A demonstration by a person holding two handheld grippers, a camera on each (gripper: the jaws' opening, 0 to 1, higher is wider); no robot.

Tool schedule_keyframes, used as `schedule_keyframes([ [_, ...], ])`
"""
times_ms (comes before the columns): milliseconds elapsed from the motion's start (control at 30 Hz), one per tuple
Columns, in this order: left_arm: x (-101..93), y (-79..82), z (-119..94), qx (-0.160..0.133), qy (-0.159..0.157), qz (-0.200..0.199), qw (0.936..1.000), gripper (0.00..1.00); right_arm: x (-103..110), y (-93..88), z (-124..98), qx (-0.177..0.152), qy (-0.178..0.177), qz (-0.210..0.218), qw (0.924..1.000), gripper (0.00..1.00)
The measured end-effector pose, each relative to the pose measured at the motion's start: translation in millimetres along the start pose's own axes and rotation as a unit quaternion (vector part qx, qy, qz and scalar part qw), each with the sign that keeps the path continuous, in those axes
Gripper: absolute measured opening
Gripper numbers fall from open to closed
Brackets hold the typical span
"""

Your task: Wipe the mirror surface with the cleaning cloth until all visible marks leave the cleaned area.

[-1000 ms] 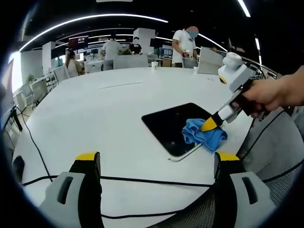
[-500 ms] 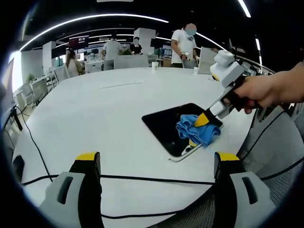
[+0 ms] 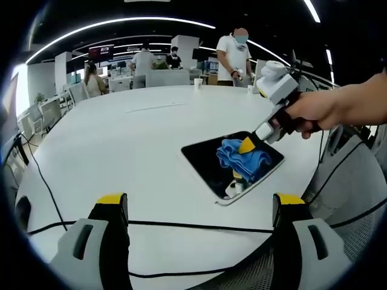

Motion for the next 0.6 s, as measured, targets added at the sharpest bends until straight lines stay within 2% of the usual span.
schedule_keyframes([
  [600,1.6,0.2,0,-0.001,0.001,-0.002,1.0,0.99,-4,32.1,15,-0.003,-0.014,-0.017,0.9998,0.0],
])
Point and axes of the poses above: the point that each gripper's makers call its tool centre point, and the gripper's own axes: z roughly forward along the fingers, x roughly to its left, y roughly out of its top, the point moved 6 cm from there along -z, roughly backward along the fingers, and after that the axes turned 12 degrees about -y, right-handed, at the moved point
